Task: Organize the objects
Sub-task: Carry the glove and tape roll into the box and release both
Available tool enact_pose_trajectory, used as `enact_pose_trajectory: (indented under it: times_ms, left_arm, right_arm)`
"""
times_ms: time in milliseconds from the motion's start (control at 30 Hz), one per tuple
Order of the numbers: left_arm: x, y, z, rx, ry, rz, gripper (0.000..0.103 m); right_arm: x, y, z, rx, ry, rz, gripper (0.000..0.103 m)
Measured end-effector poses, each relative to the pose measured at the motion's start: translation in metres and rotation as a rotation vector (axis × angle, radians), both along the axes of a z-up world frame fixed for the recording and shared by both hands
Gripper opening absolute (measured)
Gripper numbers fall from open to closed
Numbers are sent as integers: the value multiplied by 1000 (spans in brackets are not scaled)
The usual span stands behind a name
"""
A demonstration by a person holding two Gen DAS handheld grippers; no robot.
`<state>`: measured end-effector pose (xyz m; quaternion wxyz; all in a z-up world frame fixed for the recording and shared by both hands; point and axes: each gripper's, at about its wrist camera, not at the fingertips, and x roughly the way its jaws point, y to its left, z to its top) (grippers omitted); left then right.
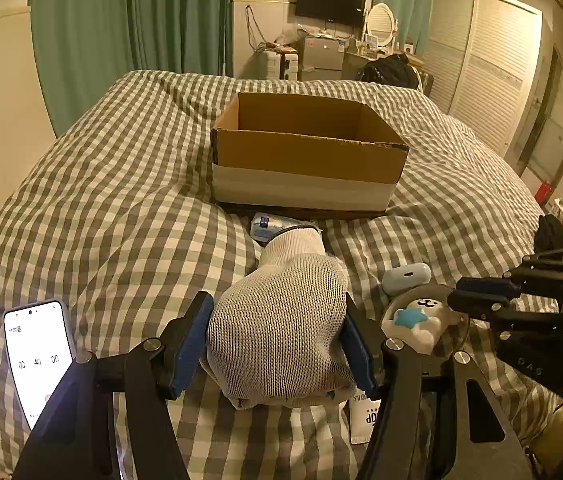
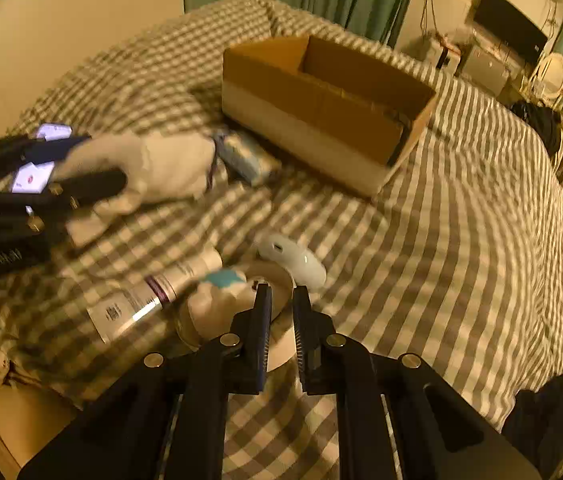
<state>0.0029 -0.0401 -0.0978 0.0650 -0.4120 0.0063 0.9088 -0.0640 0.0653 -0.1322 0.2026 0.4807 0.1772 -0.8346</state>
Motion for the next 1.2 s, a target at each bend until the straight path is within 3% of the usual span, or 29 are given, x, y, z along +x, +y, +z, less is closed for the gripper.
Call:
enact_pose_trajectory:
  times_ms: [333,467,767,1000,1200]
  left_arm:
    - [-2,0,-5,7,-13,4,63]
    - [-2,0,-5,7,-13,5,63]
    - [-6,0,10,15,17,5,63]
    - [-25,-3,55,20,110,1,63]
    - [-65,0,95,-9,191,-2,63]
  right_arm:
    - [-5,9,-28,98,-49,-18,10]
    - [-3,12,-27,57,-34,-20,6]
    - [-5,11,32,7,126,-7,5]
    - [-24,11,81,-35,236,-25,5]
    - [-57,3,125,-77,332,-25,5]
